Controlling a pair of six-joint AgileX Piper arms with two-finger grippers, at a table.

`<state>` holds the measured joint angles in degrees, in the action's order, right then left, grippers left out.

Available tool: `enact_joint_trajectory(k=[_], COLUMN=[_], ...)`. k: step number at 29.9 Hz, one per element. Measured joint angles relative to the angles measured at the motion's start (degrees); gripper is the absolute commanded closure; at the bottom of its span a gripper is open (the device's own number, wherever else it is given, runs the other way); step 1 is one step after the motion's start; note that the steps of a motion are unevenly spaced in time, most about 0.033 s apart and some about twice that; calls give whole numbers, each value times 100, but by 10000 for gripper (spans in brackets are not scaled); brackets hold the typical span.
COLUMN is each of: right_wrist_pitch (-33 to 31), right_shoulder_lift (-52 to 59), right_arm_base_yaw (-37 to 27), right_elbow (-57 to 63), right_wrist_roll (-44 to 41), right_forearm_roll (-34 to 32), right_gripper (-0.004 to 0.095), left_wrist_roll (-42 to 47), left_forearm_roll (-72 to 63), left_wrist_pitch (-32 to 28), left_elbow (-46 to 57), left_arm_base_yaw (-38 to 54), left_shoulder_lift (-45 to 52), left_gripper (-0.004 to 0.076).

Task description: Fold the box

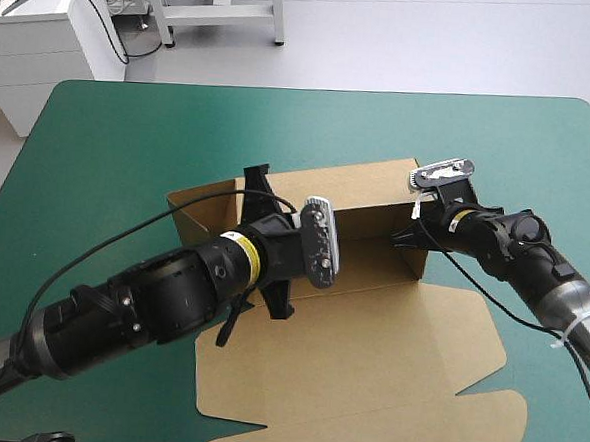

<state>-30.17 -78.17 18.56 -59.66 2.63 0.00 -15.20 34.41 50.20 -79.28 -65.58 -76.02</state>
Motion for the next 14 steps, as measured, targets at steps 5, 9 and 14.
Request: enact_joint_trajectory(k=[5,9,14], right_wrist_pitch=[0,-7,-31], right_shoulder_lift=[0,0,0], right_arm_base_yaw=[0,0,0], right_elbow=[-2,-2,-6], right_wrist_roll=[5,5,5], right_forearm_roll=[0,0,0], right_gripper=[922,921,921], left_wrist_roll=[-464,-503,-269], left_forearm_roll=[-970,-1391,-1585], left_wrist_pitch=[977,1201,1599], left_elbow=[-663,-976,-1067], left_arm_base_yaw=[630,1123,1862], left_shoulder_lift=[45,335,802], left_gripper=[706,707,707])
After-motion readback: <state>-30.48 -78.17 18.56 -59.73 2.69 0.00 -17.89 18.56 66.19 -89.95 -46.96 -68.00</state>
